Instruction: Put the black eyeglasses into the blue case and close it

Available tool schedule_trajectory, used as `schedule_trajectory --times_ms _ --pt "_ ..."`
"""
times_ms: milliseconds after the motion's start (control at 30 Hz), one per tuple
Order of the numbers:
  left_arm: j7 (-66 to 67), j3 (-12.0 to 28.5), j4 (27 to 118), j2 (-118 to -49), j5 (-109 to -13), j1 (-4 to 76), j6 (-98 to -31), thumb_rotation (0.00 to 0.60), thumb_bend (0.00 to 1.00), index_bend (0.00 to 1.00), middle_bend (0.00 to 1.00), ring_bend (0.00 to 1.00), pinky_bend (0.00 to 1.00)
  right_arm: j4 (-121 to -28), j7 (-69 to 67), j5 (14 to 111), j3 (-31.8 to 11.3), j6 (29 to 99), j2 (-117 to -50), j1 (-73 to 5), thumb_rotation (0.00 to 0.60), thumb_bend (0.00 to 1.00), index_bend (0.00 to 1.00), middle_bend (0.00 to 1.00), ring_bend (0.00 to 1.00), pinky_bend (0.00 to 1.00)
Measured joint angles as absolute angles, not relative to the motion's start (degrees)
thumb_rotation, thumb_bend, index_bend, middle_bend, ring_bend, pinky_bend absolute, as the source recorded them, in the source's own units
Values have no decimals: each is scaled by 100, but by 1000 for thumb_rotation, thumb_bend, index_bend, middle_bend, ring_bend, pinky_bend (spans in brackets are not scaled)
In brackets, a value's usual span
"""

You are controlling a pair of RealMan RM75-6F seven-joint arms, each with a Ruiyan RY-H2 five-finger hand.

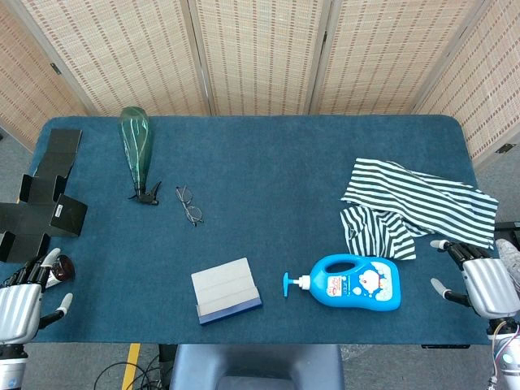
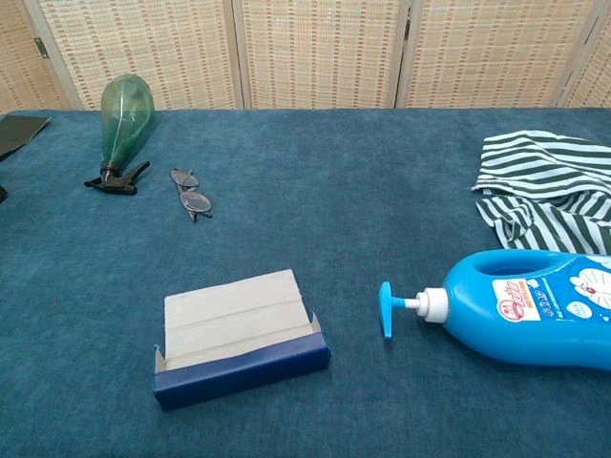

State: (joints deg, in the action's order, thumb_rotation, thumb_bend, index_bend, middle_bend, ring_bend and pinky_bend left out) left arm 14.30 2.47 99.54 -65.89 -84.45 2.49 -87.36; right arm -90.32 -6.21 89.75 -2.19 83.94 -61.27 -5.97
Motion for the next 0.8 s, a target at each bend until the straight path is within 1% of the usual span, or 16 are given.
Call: schedule_trajectory --times_ms 400,600,667,700,733,767,800 --pt "1291 220 9899 -6557 -8647 263 -8802 600 350 109 194 153 272 -9052 -637 9021 -214 8504 -6092 -556 600 228 262 361 334 391" --pt "1128 207 9778 -6540 -9015 397 -8788 600 351 141 194 167 285 -9083 -615 9038 -238 8531 -6052 -565 600 228 263 361 334 391" --pt "1056 195 9719 -6526 -9187 483 -8749 600 351 161 218 224 348 -9097 -596 9033 -252 8532 -6038 -574 600 228 263 361 334 391" --pt "1018 191 9692 -6522 -9266 524 -8732 600 351 175 254 273 406 -9104 -586 9031 -257 8530 -6032 -579 600 228 262 361 334 391" --pt "955 185 9651 -6516 -9378 585 -8706 600 351 191 313 332 479 -9115 -574 9030 -262 8521 -6026 -588 600 228 262 361 334 391" --pt "899 178 9620 -6511 -9465 635 -8681 600 351 200 349 365 521 -9123 -564 9030 -265 8515 -6021 -594 600 228 262 361 334 391" --pt "836 169 9592 -6503 -9556 692 -8649 600 351 213 408 420 583 -9131 -552 9030 -269 8508 -6018 -601 600 228 262 361 334 391"
